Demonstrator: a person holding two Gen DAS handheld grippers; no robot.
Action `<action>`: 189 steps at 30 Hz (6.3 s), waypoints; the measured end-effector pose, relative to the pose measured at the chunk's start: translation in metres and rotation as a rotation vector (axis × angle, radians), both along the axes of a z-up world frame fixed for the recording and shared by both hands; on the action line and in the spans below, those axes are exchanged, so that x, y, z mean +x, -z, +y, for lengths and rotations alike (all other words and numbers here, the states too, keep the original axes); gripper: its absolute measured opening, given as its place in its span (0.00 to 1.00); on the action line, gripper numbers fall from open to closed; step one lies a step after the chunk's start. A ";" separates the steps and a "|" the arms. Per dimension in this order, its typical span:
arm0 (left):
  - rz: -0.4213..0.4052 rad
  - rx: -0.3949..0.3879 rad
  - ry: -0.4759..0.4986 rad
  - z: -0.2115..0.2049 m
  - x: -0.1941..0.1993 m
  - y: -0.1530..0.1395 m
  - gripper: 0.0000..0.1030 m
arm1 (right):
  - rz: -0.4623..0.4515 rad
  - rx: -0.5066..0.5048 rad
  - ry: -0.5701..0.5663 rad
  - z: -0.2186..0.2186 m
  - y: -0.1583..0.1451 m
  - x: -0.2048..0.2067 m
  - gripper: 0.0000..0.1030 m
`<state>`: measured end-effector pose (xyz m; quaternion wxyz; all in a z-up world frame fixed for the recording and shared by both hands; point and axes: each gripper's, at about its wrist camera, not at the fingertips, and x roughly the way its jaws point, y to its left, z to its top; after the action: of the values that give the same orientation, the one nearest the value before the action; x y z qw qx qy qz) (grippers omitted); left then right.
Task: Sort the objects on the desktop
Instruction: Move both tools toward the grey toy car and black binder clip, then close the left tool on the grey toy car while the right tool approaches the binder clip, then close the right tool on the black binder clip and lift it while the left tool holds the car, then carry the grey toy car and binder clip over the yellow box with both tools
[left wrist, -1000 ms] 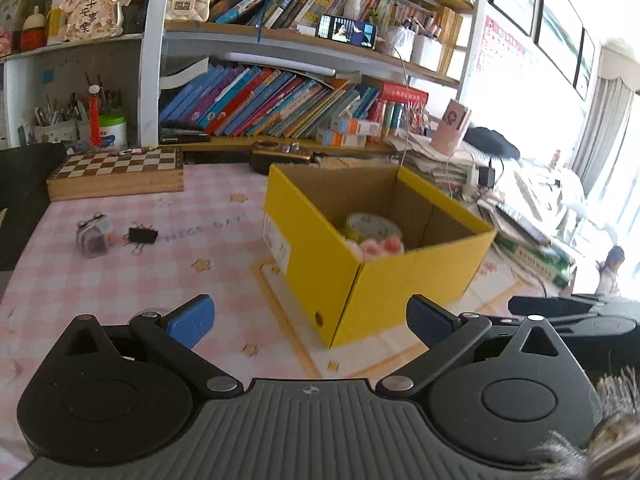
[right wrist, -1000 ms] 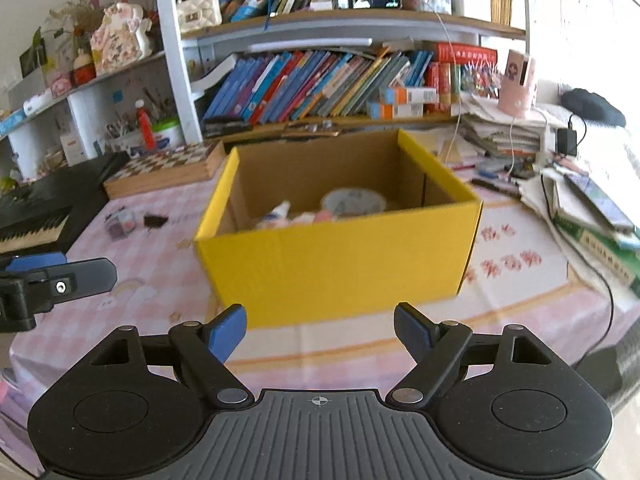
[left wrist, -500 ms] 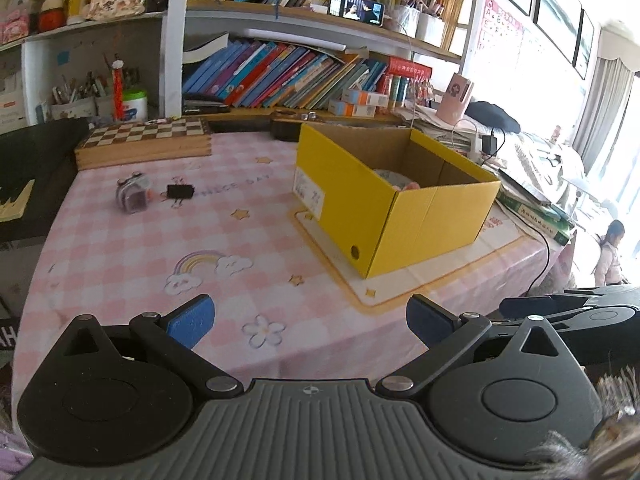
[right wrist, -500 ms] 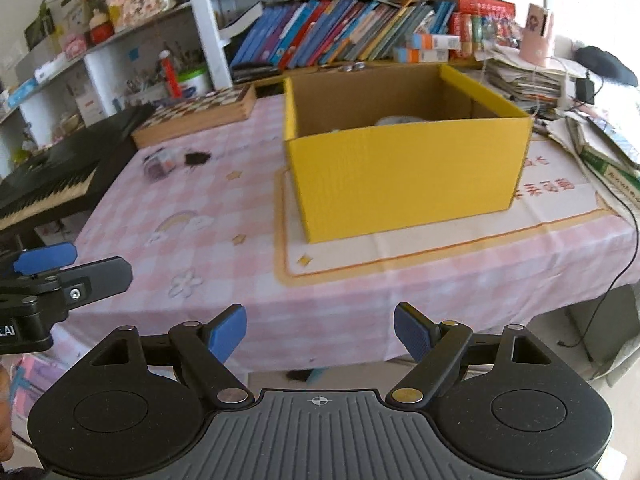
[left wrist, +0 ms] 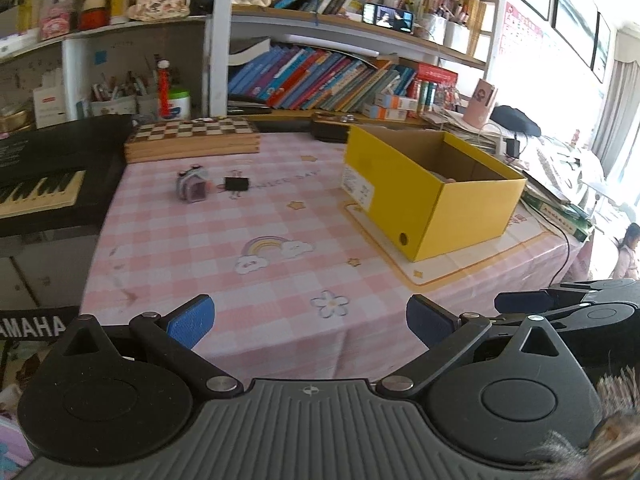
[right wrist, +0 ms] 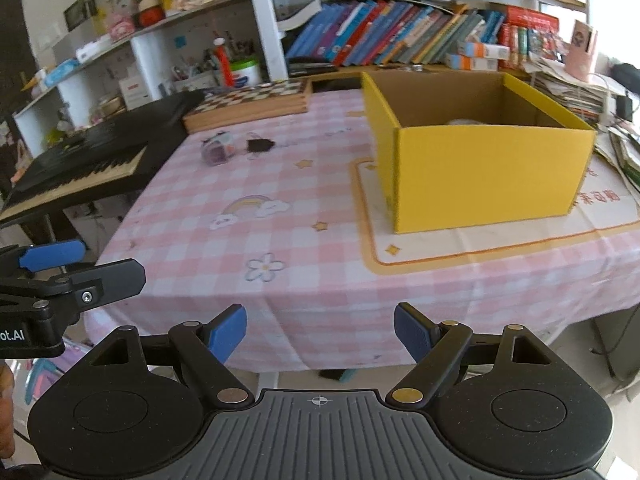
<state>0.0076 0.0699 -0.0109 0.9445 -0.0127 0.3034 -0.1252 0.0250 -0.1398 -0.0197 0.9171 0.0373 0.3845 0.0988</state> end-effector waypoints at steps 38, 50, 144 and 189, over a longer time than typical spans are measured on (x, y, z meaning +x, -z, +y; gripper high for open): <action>-0.004 -0.039 -0.190 0.053 0.077 0.001 1.00 | -0.068 -0.035 -0.217 0.069 -0.004 0.105 0.81; -0.013 -0.048 -0.254 0.046 0.155 -0.003 1.00 | -0.077 0.012 -0.196 0.061 -0.007 0.182 0.81; -0.029 -0.141 -0.283 0.075 0.198 -0.017 0.47 | -0.174 -0.029 -0.142 0.092 0.007 0.261 0.44; -0.013 -0.271 0.044 0.053 0.006 -0.018 0.47 | -0.119 0.020 0.026 0.035 -0.035 0.008 0.44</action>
<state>0.0137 0.1227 0.0072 0.9331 -0.1329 0.2778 -0.1857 0.0328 -0.1050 0.0150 0.9391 0.0454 0.3277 0.0930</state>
